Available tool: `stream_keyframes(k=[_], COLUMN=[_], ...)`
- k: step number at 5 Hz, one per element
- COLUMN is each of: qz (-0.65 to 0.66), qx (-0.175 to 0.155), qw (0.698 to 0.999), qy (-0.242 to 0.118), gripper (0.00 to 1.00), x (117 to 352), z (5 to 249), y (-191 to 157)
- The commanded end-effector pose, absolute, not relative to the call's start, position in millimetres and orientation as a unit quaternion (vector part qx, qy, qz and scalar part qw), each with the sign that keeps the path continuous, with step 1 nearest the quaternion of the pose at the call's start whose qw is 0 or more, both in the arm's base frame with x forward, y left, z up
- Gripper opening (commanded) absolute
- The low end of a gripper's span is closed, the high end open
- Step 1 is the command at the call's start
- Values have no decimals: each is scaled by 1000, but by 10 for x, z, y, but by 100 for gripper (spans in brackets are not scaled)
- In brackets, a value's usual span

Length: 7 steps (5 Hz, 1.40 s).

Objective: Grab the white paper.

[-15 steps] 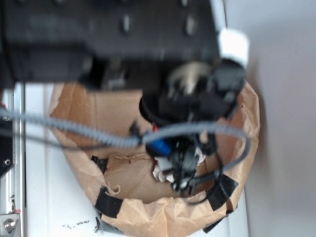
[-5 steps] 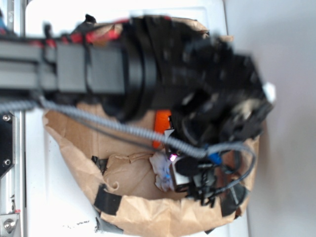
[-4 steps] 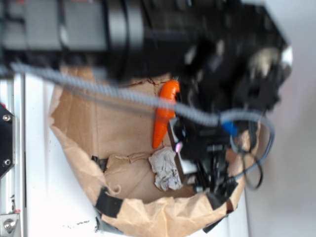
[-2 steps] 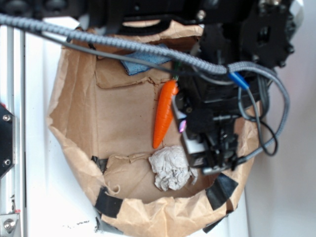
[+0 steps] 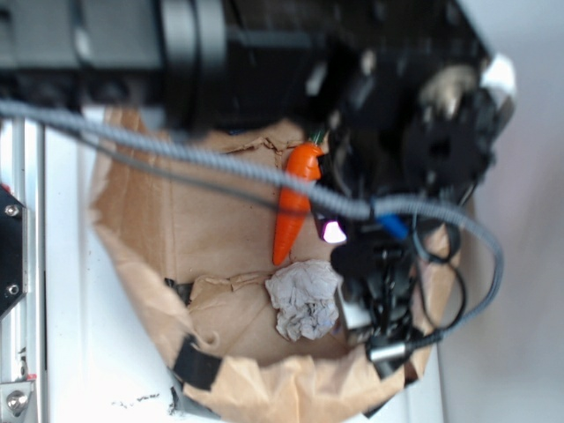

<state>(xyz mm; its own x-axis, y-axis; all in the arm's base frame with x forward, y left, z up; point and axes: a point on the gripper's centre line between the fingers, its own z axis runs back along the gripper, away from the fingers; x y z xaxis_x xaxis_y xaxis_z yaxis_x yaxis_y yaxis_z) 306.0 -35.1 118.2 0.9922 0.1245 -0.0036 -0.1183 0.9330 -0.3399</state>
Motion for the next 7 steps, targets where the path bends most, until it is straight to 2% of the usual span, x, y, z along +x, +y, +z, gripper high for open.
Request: stream_keyframes(k=[1, 2, 3, 5, 6, 7], qz=[81, 78, 128, 128, 168, 174], qx=[-153, -136, -124, -124, -165, -188], qw=[984, 986, 983, 983, 971, 965], qy=[-44, -53, -40, -40, -38, -55], gripper=[100, 100, 100, 100, 100, 100], x=[3066, 3060, 3105, 3105, 3002, 2921], z=[976, 847, 844, 844, 1036, 1144], y=[-450, -485, -483, -483, -392, -349])
